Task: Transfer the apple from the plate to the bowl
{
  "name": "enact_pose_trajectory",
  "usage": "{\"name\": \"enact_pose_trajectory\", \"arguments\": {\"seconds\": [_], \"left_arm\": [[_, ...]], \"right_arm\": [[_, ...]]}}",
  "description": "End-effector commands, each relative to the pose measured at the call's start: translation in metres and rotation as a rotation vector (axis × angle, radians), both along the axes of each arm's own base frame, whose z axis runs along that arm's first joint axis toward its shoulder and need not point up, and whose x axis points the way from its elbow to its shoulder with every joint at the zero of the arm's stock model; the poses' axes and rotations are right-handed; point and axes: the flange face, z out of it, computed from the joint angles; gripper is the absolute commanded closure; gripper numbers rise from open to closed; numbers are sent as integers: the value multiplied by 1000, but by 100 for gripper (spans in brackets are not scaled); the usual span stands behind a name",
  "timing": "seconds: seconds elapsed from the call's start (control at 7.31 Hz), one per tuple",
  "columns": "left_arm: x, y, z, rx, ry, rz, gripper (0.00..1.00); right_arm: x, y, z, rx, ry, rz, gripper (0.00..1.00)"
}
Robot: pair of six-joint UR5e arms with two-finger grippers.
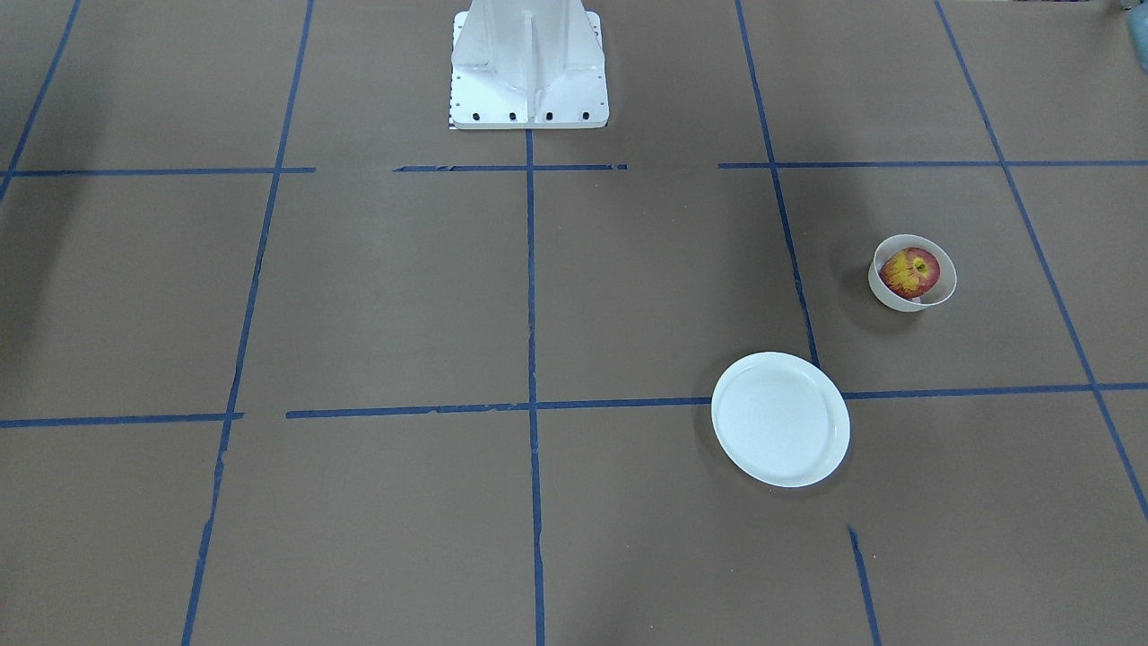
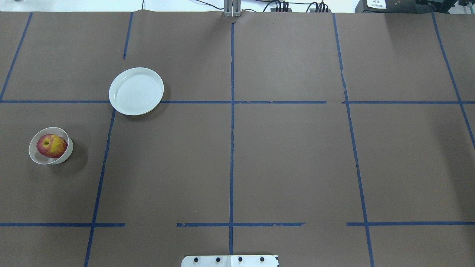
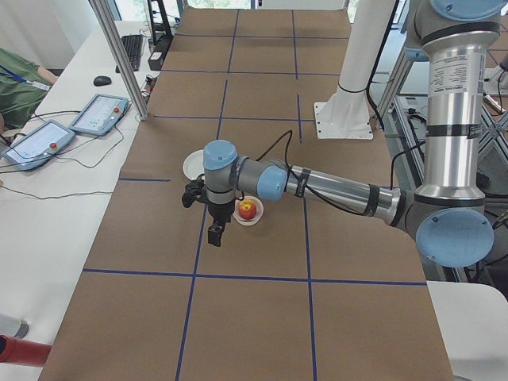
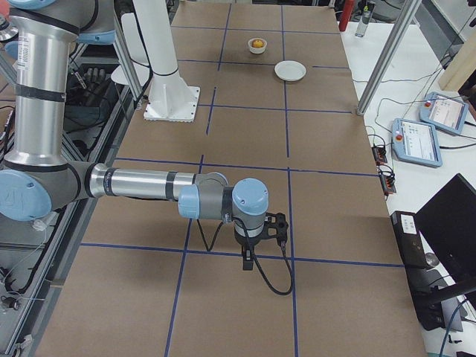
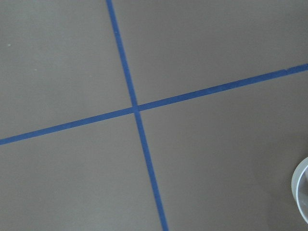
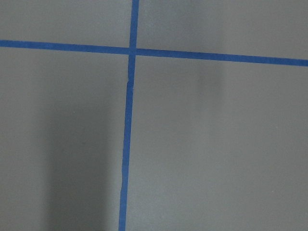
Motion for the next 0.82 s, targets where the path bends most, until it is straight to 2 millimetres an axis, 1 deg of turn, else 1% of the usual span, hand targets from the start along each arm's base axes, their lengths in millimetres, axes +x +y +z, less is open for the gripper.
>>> {"name": "enact_pose_trajectory", "arguments": {"seconds": [0.0, 0.14, 0.27, 0.41, 0.55, 0.68], "left_arm": [[-26, 27, 31, -19, 107, -34, 0], [-25, 37, 43, -14, 107, -32, 0], [-25, 39, 47, -21, 106, -33, 0], [-25, 38, 39, -6, 102, -33, 0], [-26, 37, 35, 3, 99, -34, 0], [-26, 38, 42, -11, 96, -33, 0]], "right_arm": [[0, 0, 0, 0, 0, 0, 0], [0, 1, 1, -3, 0, 0, 0], [0, 1, 1, -3, 0, 0, 0], [0, 0, 0, -1, 0, 0, 0], [0, 1, 1, -1, 0, 0, 0], [0, 0, 0, 0, 0, 0, 0]]}}
